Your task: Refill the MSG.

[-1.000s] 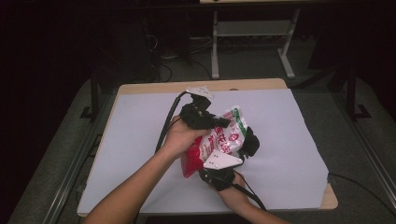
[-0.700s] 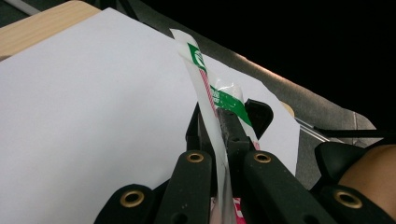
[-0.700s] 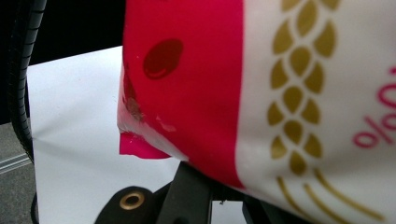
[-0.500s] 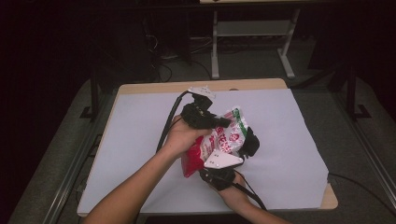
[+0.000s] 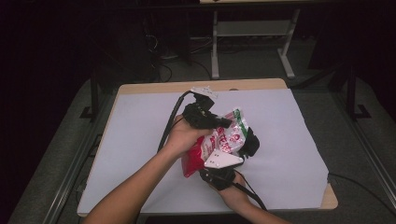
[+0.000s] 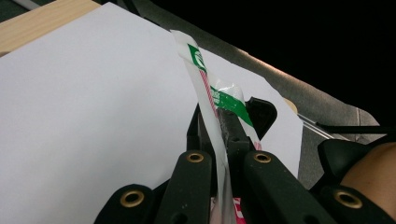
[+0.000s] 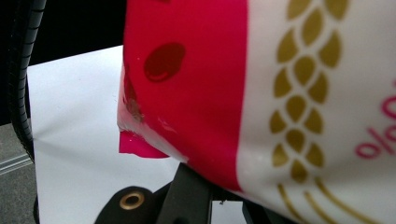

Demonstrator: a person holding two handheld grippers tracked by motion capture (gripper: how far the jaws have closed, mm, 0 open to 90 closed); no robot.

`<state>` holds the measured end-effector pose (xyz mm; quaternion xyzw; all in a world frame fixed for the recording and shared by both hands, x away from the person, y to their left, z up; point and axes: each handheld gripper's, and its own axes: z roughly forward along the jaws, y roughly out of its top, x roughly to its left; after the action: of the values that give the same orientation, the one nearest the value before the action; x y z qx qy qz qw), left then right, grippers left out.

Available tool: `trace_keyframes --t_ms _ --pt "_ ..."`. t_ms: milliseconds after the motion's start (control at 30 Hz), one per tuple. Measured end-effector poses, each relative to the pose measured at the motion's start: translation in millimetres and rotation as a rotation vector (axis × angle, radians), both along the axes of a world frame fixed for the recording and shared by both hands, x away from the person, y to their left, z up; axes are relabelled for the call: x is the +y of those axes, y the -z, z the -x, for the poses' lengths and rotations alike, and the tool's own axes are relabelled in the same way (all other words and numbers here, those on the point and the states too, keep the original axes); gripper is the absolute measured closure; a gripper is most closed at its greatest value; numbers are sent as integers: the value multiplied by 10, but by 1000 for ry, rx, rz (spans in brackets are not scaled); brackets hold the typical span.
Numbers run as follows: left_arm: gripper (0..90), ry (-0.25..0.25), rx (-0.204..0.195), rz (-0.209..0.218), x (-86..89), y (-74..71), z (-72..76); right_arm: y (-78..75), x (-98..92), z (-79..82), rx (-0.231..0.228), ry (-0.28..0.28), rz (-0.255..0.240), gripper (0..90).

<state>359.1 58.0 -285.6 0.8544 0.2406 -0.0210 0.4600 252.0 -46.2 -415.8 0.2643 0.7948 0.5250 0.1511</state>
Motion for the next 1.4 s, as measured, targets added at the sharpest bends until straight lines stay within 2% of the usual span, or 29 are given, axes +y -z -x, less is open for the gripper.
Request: trace_keyframes --t_ms 633,833,1400 --pt "900 -14 8 -26 -37 15 -2 13 5 1 9 -5 -6 900" --pt "900 -12 0 -37 -47 10 -7 12 5 2 7 -5 -7 900" --pt "900 -26 17 -61 -78 25 -21 19 22 22 -10 -12 3 900"
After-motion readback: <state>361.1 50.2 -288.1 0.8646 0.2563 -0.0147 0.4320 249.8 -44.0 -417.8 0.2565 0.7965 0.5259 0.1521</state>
